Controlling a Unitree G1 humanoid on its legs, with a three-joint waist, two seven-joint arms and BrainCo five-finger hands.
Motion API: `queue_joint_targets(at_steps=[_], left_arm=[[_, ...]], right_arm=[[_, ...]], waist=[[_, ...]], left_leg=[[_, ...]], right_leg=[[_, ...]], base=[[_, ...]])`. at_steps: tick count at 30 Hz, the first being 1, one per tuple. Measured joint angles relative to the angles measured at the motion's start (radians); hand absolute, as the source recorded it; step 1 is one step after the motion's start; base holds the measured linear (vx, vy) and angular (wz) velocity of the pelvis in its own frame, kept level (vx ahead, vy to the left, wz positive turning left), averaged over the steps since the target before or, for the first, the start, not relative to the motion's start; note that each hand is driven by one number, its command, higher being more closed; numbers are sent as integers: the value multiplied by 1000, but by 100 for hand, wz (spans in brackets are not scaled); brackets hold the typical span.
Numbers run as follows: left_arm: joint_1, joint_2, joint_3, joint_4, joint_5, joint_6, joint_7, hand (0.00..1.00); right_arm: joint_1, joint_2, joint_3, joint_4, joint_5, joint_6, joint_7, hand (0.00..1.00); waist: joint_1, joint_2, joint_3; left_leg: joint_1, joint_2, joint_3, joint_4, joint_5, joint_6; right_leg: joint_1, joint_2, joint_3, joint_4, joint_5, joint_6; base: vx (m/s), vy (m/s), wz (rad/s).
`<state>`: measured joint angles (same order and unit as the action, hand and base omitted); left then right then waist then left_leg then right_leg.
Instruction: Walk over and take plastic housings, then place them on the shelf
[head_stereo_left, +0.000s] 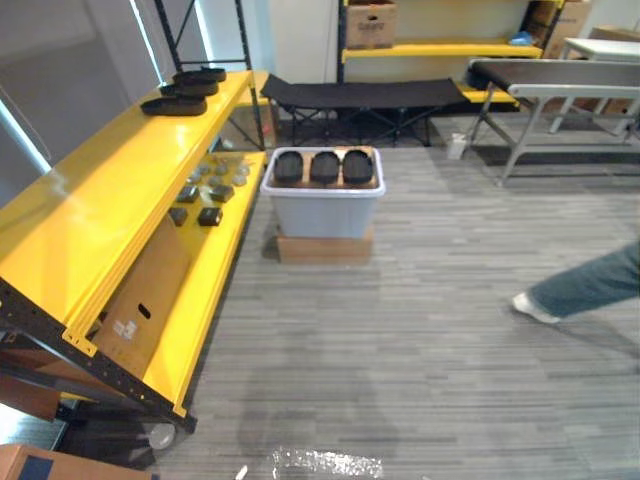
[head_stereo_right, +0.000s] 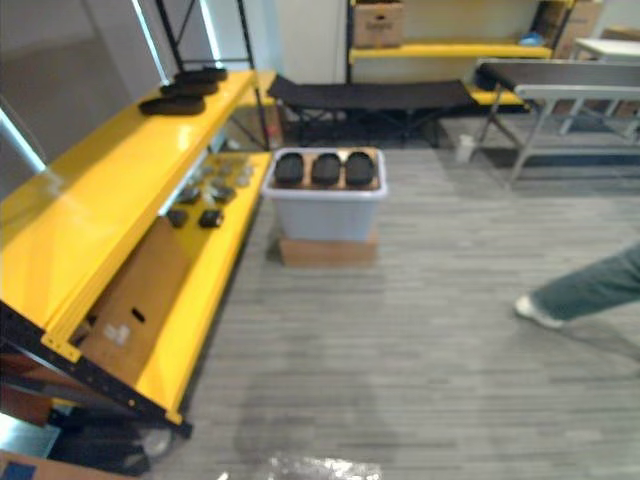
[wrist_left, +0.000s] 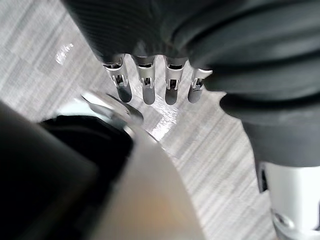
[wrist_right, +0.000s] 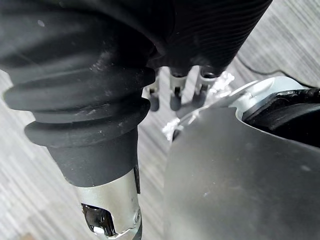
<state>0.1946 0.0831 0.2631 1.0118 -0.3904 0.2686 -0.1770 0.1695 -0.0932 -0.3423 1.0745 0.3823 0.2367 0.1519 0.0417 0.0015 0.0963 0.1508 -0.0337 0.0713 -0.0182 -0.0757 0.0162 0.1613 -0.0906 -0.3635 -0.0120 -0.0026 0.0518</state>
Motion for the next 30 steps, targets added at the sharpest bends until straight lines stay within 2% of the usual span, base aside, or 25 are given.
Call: queue_joint_targets(at_steps=[10,14,17,19,21,22,25,27,28,30], left_arm=[[-11,12,0,2,-67,1,-19,0],[-12,24,0,-1,-81,-6,-20,0],[-12,24,-1,-1,-80,-14,-19,0],[-12,27,-1,-1,-69,-22,-18,0],[-16,28,-3,-10,-51,-31,-16,0],[-19,29,-4,-12,-35,-34,-14,0],[-35,39,-12,-9,-13,-42,12,0],[-41,43,-10,-11,-15,-49,22,0],[-46,49,-6,-11,-15,-49,23,0],[-49,57,0,-11,-7,-51,30,0]], right_arm=[[-30,10,-9,11,-35,-8,-3,0],[-40,27,-7,11,-59,-57,1,0],[-46,28,-7,8,-61,-87,1,0],[-49,29,-8,4,-61,-122,6,0],[-59,27,-13,-6,-61,-177,11,0],[-61,27,-16,-9,-61,-188,15,0],[-60,27,-31,-11,-62,-202,44,0],[-58,30,-29,-10,-66,-196,95,0],[-63,37,-28,-12,-82,-195,127,0],[-66,50,-26,-15,-91,-190,159,0]], waist=[[-2,-19,33],[-2,-38,48],[-3,-41,52],[-2,-46,58],[-3,-45,78],[-4,-46,83],[-6,-52,106],[-2,-54,115],[-1,-62,125],[0,-69,141]], left_leg=[[32,-19,-7,-48,20,6],[45,-22,-6,-57,22,11],[56,-25,-3,-61,23,12],[57,-28,3,-62,20,15],[55,-37,8,-67,11,24],[52,-40,6,-67,10,26],[32,-35,-11,-68,7,37],[14,-24,-10,-68,7,37],[3,-16,-11,-68,11,30],[-6,-10,-12,-63,12,30]], right_leg=[[23,-13,-19,-22,6,20],[31,-15,-17,-21,6,22],[32,-20,-12,-11,2,28],[11,-32,-6,31,-19,34],[-41,-58,19,137,-61,54],[-50,-63,23,153,-64,59],[-73,-62,49,174,-32,79],[-93,-47,68,169,2,69],[-98,-36,67,156,25,49],[-105,-21,66,150,38,38]], base=[[19,13,5],[-40,13,-1],[-41,17,-5],[-48,36,-7],[-32,66,-10],[-27,67,-1],[12,71,16],[21,53,2],[59,37,0],[68,17,6]])
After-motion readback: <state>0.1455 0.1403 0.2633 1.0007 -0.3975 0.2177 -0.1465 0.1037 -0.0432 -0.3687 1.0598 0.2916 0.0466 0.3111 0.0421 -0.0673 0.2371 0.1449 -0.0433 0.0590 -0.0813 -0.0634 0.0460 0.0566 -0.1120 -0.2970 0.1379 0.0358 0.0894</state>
